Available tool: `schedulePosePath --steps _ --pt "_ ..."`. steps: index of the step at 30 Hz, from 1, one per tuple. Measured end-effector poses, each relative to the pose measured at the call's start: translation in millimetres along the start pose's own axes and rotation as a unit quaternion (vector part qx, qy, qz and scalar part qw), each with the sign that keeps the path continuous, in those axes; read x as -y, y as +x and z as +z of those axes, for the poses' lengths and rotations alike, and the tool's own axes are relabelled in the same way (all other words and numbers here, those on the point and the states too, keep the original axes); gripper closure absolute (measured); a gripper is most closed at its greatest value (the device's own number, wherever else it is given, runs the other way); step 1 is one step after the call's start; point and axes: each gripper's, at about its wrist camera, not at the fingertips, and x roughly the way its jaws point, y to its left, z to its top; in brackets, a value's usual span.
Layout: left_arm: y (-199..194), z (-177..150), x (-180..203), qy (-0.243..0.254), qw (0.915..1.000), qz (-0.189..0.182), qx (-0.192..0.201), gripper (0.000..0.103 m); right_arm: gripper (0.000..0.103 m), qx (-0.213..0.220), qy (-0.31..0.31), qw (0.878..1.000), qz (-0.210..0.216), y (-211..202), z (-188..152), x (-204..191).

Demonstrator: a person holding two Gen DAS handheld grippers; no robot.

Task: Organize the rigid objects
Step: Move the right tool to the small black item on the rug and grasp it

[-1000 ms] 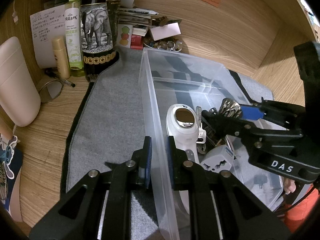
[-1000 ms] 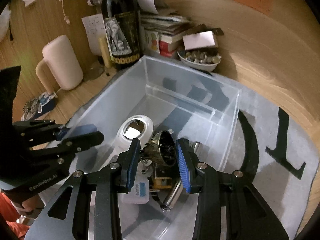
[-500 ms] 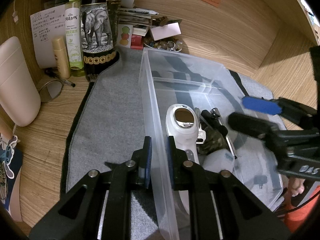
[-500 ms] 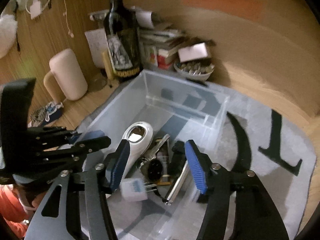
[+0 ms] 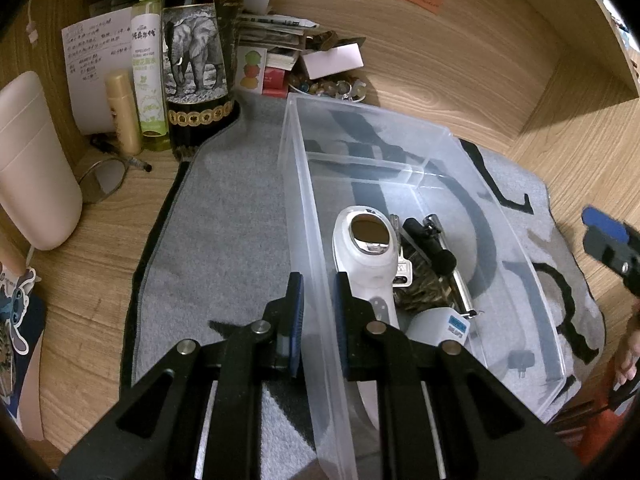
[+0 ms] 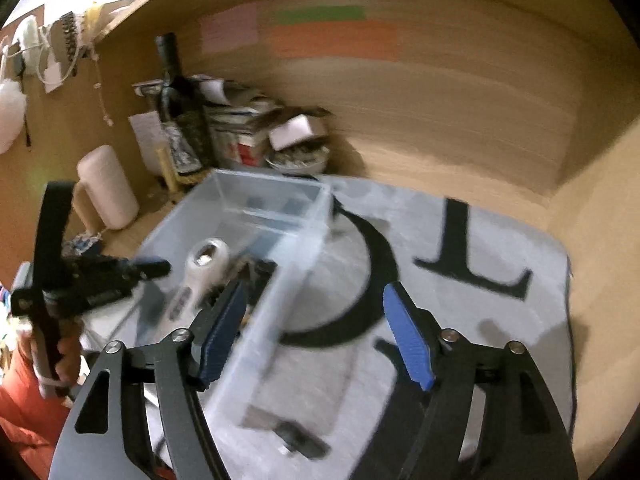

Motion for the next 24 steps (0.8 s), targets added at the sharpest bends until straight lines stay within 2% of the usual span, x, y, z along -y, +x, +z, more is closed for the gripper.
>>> schedulePosePath --steps 5,11,16,17,19,23,24 --pt "0.6 -0.5 -0.8 -0.002 1.0 0.001 -0.002 0.089 0.035 -0.03 0.018 0.999 -0.012 3.3 -28.8 12.8" --pt "0.4 -1.2 -0.8 -0.001 1.0 0.002 -0.003 0.089 0.035 -0.075 0.032 0.997 -0.003 14.9 -66.6 9.7" --pt "0.5 -1.7 -0.7 -0.002 1.0 0.0 -0.002 0.089 0.036 -0.102 0.031 0.994 0.009 26.1 -85.5 3.0" --pt "0.6 -1.9 -0.4 -0.003 1.0 0.0 -0.002 0.089 0.038 -0.108 0.029 0.994 0.009 28.4 -88.2 1.6" --pt "0.6 -1.8 -1.0 -0.002 1.0 0.0 -0.003 0.089 0.05 -0.112 0.025 0.993 0.005 31.8 -93.0 -1.3" --pt "0.6 -2.1 -0.9 -0.003 1.0 -0.001 -0.002 0.089 0.069 -0.102 0.024 0.994 -0.021 30.7 -95.6 -0.4" --pt "0.6 -2.0 -0.6 -0.003 1.0 0.0 -0.002 0.089 0.077 -0.101 0.028 0.994 -0.019 30.1 -94.8 1.2"
